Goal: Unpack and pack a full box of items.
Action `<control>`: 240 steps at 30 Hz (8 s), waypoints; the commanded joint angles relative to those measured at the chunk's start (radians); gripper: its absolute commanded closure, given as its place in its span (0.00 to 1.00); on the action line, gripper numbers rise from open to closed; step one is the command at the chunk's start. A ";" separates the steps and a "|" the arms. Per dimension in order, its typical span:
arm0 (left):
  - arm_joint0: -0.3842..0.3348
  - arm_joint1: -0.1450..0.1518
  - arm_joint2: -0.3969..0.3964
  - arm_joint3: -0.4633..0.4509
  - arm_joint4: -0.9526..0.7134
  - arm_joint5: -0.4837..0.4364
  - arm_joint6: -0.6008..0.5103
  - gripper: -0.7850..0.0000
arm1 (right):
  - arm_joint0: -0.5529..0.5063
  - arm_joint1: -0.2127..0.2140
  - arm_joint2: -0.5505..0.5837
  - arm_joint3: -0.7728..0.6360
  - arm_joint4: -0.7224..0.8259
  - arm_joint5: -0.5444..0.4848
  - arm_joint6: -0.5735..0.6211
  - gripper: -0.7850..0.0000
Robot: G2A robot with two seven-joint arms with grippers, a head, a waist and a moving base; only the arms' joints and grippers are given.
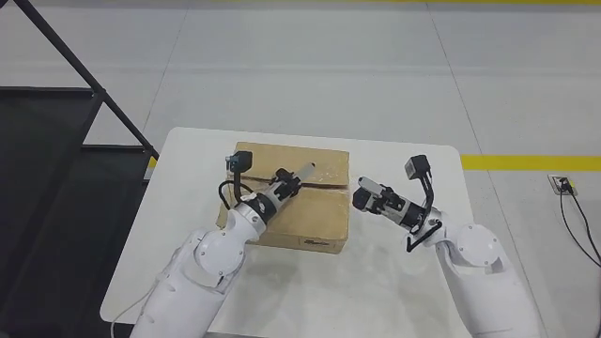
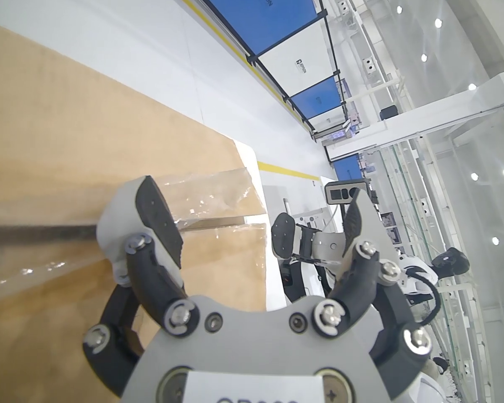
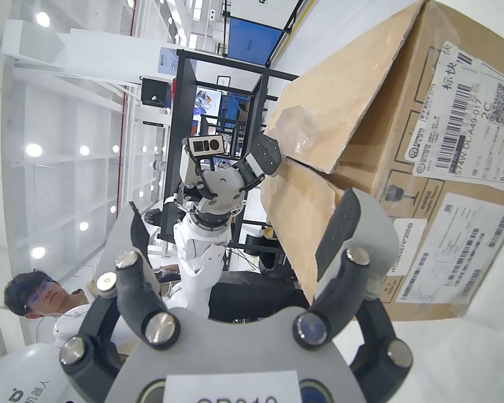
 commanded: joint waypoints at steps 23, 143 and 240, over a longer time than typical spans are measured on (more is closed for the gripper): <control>0.359 0.087 -0.609 -0.228 -0.247 -0.094 -0.317 0.00 | 0.249 -0.015 -0.169 0.101 -0.343 -0.010 -0.192 0.00; -0.029 0.081 -0.262 0.200 -0.327 -0.051 -0.343 0.00 | -0.012 -0.019 -0.174 -0.272 -0.424 0.485 -0.449 0.00; 0.339 0.149 -0.679 0.068 -0.549 -0.161 -0.349 0.00 | 0.673 -0.425 -0.806 0.681 -0.120 0.360 -0.318 1.00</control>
